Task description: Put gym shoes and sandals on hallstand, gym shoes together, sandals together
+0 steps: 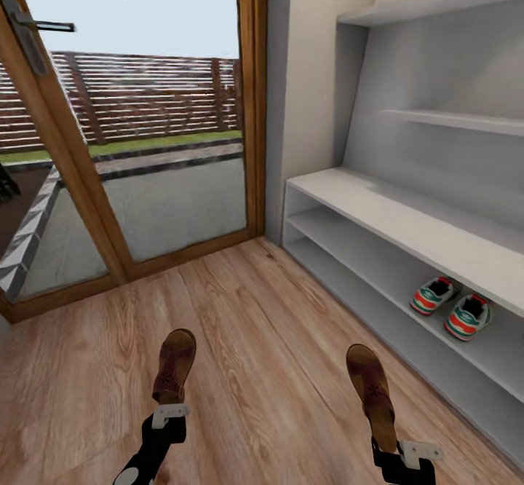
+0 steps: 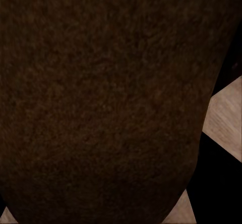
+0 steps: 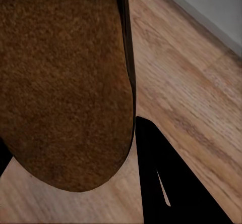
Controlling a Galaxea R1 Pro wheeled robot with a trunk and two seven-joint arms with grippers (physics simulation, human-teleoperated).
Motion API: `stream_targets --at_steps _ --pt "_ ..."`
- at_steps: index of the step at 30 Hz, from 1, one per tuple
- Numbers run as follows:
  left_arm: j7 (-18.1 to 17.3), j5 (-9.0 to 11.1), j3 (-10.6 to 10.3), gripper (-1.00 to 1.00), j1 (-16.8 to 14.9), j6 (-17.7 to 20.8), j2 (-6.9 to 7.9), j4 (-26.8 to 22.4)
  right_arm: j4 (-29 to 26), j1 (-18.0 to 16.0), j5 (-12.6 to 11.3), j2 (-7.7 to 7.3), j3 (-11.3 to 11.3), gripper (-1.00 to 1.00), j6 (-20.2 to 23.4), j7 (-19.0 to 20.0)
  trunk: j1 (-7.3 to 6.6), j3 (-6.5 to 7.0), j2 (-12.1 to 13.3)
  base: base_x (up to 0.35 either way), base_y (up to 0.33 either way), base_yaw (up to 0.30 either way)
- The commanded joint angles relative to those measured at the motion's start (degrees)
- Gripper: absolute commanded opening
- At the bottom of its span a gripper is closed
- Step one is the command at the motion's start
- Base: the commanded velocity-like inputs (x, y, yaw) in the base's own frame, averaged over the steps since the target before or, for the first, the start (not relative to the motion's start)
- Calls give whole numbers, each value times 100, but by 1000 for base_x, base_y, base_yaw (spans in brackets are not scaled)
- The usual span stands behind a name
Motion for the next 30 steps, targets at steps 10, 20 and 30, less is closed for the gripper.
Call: stream_targets --at_steps 10,20,30 --pt "-44 -27 48 -100 2 -17 -6 -3 1 -5 35 5 -36 -100 -17 18 2 -4 -2 292 205 -219" --pt "-44 -27 48 -100 3 -17 -6 -3 1 -5 35 7 -34 -100 -17 18 2 -4 -2 280 226 -196" --pt "-44 -27 48 -100 3 -17 -6 -3 9 -5 35 8 -33 -100 -17 18 2 -4 -2 274 234 -191"
